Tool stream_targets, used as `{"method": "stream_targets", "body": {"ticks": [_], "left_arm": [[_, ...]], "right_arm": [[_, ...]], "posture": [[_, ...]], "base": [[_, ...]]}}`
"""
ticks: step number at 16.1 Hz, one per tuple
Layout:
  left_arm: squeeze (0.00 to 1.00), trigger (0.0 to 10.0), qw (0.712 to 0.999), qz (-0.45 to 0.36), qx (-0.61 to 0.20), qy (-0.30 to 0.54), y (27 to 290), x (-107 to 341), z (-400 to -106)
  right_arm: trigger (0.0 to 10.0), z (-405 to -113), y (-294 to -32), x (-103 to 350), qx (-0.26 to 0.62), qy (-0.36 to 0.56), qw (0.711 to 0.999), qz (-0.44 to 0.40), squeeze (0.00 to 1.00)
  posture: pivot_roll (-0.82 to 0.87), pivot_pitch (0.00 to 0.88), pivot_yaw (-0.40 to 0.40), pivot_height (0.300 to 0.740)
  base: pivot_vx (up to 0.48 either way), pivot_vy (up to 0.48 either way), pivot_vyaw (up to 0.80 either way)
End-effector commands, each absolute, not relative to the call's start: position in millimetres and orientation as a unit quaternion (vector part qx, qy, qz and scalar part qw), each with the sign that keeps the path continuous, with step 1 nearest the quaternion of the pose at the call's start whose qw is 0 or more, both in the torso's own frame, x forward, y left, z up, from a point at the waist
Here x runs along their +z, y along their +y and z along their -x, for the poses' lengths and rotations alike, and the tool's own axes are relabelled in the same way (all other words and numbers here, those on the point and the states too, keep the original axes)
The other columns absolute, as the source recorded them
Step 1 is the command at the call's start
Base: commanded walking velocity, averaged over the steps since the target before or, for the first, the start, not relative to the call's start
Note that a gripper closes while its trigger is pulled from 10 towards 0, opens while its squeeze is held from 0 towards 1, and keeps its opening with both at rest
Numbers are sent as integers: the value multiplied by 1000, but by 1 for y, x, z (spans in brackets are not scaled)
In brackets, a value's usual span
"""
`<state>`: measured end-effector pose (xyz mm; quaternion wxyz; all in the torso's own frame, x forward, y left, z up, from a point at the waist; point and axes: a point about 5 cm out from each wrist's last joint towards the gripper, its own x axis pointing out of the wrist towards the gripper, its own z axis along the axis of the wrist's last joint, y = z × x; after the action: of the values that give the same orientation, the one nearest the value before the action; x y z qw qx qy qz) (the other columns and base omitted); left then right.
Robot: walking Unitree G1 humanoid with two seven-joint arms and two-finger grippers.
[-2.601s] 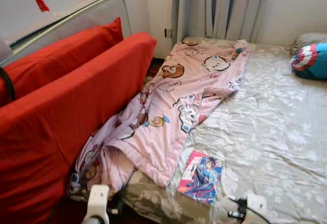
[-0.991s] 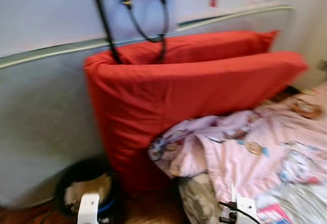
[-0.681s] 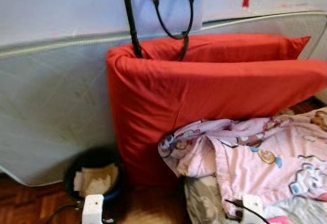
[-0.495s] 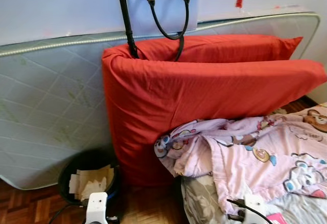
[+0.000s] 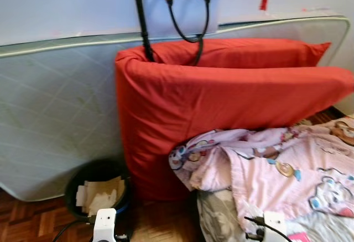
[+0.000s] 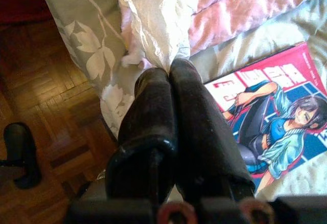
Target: Clean up the room
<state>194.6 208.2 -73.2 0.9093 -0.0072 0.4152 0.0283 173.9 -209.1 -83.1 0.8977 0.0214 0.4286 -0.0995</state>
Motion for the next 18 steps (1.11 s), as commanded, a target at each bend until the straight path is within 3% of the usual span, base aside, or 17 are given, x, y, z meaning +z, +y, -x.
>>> {"method": "stream_targets", "body": {"ticks": [1,18], "left_arm": [[0,10000,903,0,32,429,213,-75,-190],[0,10000,901,-5,28,432,217,-76,-186]], "right_arm": [[10000,-173,-203,-85,-99,432,896,-30,0],[10000,-165,-204,-88,-105,439,892,-30,0]], "posture": [[-23,0,-13,740],[-16,0,-9,740]], "base": [[0,386,0],[0,382,0]]}}
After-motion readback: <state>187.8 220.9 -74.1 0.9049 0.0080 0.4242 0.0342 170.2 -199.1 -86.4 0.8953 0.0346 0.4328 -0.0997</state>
